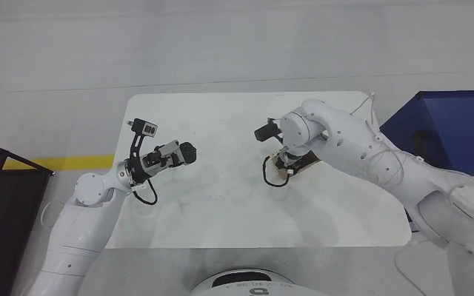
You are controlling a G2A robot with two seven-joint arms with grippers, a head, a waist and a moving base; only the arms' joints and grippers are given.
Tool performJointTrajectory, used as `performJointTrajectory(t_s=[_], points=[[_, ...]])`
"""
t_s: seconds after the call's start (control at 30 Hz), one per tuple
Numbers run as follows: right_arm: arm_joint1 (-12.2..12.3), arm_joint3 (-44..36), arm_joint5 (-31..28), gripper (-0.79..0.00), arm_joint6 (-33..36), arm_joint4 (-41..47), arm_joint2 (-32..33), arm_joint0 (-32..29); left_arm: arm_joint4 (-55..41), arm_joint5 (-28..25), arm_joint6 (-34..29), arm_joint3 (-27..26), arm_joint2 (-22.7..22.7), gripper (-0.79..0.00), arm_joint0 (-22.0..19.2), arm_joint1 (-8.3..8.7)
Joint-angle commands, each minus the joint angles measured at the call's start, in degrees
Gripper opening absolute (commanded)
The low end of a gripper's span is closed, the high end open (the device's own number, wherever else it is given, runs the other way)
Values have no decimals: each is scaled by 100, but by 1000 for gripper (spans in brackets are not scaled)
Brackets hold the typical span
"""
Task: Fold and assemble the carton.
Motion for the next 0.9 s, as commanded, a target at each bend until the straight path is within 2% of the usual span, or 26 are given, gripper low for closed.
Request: performJointTrajectory(t_s=[0.0,0.17,0.2,0.63,0.87], points=[[-60,118,74,-317,-71,311,-284,261,0,0,0,0,0,0,0,0],[-216,480,1,-314,2,196,-284,260,0,0,0,0,0,0,0,0],[-252,547,-34,-345,38,124,-284,255,0,0,0,0,0,0,0,0],[-740,939,-186,-443,186,-842,-284,-8,0,0,0,0,0,0,0,0],[-894,1202,-186,-474,186,-791,-284,-56,0,0,0,0,0,0,0,0]])
